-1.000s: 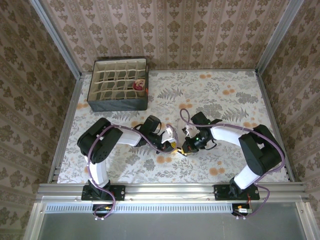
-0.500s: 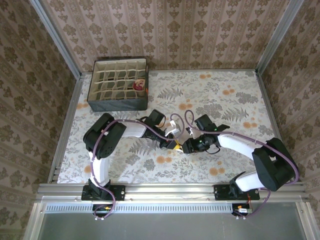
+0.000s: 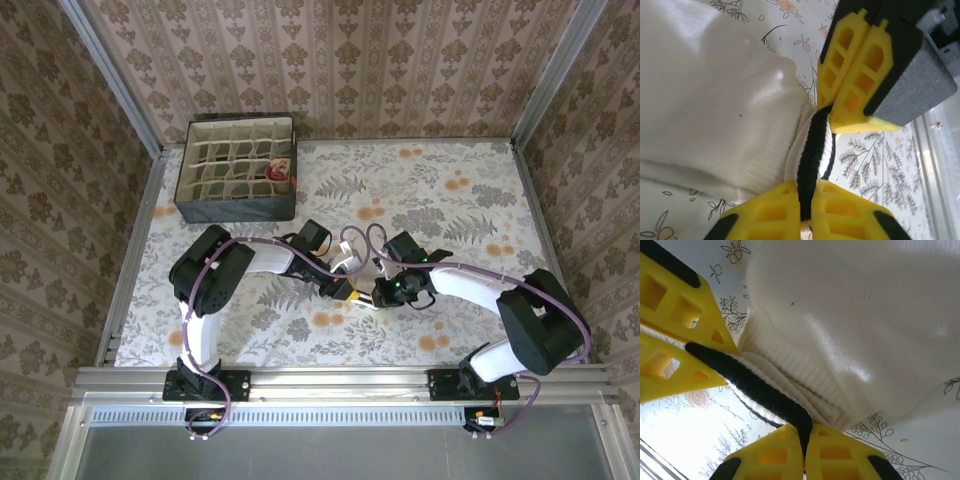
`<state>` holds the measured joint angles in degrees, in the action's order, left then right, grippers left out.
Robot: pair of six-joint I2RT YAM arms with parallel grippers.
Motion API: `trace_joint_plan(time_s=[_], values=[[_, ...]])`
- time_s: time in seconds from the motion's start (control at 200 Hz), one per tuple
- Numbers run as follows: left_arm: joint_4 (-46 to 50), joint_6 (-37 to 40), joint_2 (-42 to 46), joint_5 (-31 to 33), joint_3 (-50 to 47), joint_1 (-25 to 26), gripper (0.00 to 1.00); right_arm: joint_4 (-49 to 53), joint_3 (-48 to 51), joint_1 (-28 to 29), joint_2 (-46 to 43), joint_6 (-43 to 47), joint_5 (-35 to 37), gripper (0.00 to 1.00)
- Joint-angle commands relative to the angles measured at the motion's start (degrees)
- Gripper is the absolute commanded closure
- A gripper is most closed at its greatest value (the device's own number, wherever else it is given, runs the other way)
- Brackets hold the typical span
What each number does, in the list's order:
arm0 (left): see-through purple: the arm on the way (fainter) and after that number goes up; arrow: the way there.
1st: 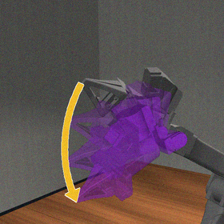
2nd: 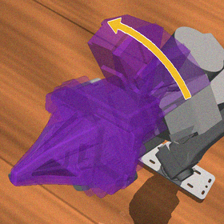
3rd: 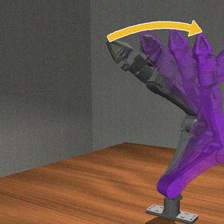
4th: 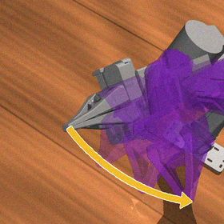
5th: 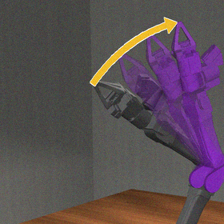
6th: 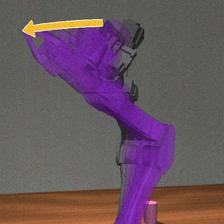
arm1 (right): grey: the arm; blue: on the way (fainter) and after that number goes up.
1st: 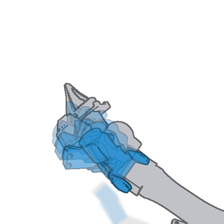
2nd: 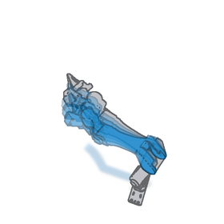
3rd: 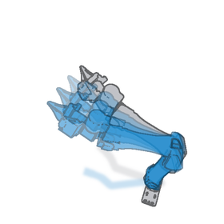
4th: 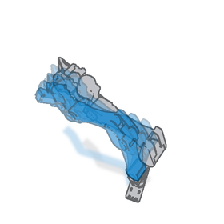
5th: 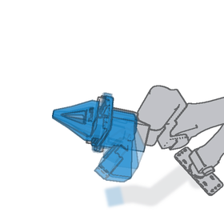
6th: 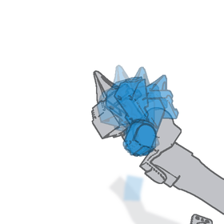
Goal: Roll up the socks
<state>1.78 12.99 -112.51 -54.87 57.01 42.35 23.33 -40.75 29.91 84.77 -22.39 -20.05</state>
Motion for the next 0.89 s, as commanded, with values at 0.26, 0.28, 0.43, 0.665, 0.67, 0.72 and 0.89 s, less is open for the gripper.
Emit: trace_joint_plan(time_s=[0.26,0.28,0.43,0.665,0.67,0.72,0.89], values=[[10.7,26.0,15.3,21.1,-3.1,3.6,0.72,10.0,-4.3,-0.5,11.0,-3.0,5.4,1.00],[10.1,27.1,16.2,22.0,-3.6,3.8,0.72,10.3,-4.6,-0.6,11.4,-2.8,5.1,1.00],[0.8,33.9,22.3,29.2,-10.1,5.9,0.62,12.3,-6.2,-0.8,14.0,-1.6,3.1,1.00],[-10.4,43.7,24.1,36.4,-16.7,11.3,0.57,13.8,-7.1,-1.4,16.4,-0.5,1.0,1.00],[-10.4,43.8,24.0,36.4,-16.6,11.3,0.58,13.8,-7.1,-1.4,16.4,-0.5,1.0,1.00],[-10.2,44.8,23.1,37.1,-16.2,11.9,0.60,14.0,-7.4,-1.4,17.0,-0.4,0.8,1.00],[-10.3,47.3,20.3,37.9,-15.0,13.0,0.68,14.5,-7.9,-1.5,18.7,0.0,0.2,1.00]])
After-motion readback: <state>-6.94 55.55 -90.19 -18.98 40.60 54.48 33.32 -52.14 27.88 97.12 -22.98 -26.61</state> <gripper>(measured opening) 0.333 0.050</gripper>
